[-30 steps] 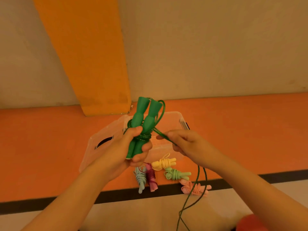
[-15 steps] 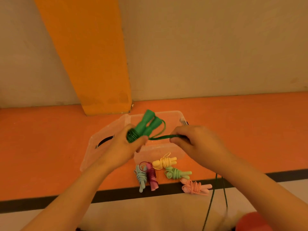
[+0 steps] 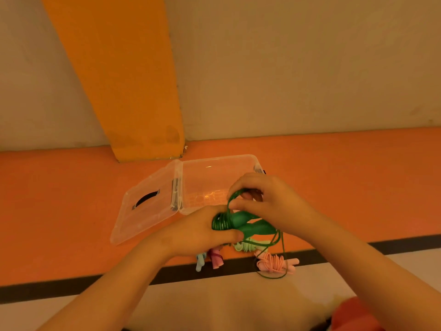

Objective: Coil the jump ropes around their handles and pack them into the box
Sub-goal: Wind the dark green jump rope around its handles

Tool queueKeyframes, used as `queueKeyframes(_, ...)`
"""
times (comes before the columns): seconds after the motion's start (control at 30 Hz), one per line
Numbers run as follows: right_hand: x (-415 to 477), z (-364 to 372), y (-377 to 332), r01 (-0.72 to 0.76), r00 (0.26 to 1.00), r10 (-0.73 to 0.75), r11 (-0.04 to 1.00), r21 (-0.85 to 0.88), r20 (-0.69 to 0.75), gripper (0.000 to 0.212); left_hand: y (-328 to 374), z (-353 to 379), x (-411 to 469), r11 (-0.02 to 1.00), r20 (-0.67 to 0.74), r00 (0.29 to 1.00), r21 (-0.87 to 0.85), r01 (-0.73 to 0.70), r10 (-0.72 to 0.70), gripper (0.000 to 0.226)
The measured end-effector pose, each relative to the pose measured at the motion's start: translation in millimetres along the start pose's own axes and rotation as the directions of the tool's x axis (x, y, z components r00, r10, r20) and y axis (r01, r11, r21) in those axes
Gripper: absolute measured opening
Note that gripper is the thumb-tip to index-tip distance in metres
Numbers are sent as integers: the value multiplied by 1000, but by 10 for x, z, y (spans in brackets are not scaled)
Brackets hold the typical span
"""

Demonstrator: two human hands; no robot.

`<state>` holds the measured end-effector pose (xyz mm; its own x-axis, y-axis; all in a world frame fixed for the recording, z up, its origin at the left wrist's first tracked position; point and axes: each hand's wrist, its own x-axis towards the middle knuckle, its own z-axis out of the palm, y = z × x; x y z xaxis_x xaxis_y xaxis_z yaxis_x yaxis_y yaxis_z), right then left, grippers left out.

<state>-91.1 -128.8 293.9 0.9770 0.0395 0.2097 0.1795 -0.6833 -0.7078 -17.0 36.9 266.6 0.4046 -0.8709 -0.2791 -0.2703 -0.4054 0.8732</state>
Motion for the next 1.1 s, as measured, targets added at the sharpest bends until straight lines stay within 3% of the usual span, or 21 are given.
queueKeyframes(0.07, 11, -94, 0, -94, 995, 101, 971, 220, -20, 9, 60, 0, -57, 986, 113, 993, -166, 31, -12, 13)
queueKeyframes(0.13, 33, -194, 14, -152, 986, 167, 906, 395, -5, 4, 83, -27, -111, 956, 134, 991, -291, 27, 13, 10)
queueKeyframes(0.2, 34, -252, 19, -190, 980, 195, 850, 491, 41, 25, 32, -103, -133, 929, 100, 992, -369, -37, 79, 22)
queueKeyframes(0.33, 13, -209, -7, -165, 986, 148, 875, 456, 74, 33, -80, -254, -100, 811, -40, 991, -571, -125, 125, 40)
queueKeyframes(0.4, -7, -148, -12, -167, 986, 153, 883, 438, 67, 24, -57, -232, -77, 742, -107, 988, -652, -154, 111, 39)
queueKeyframes(0.47, -15, -77, 7, -156, 988, 145, 913, 377, 59, 31, -10, -172, -47, 690, -170, 983, -702, -174, 75, 34)
queueKeyframes(0.53, -16, -13, -5, -142, 990, 142, 934, 328, 25, 23, 32, -131, -22, 683, -242, 970, -709, -178, 2, 35)
queueKeyframes(0.73, -23, 64, 4, -148, 988, 155, 971, 187, -24, 22, 58, -87, 17, 708, -365, 928, -674, -210, -73, 36)
queueKeyframes(0.8, -30, 21, 45, -204, 978, 207, 976, 77, -30, 8, 31, -139, 24, 706, -427, 898, -669, -234, -107, 26)
queueKeyframes(0.87, -43, -57, 79, -261, 965, 257, 960, -97, -57, 8, -23, -252, 10, 743, -520, 835, -628, -230, -180, 12)
queueKeyframes(0.93, -63, -138, 74, -245, 968, 227, 939, -240, -103, 9, -93, -367, -16, 859, -625, 756, -481, -177, -194, 4)
queueKeyframes(1.0, -81, -170, 17, -154, 985, 116, 928, -338, -130, 13, -168, -388, -31, 979, -690, 719, -194, -63, -90, 9)
queueKeyframes(1.1, -85, -146, -34, 38, 985, -105, 902, -429, -133, 20, -256, -212, 14, 982, -545, 839, 160, 99, 4, 19)
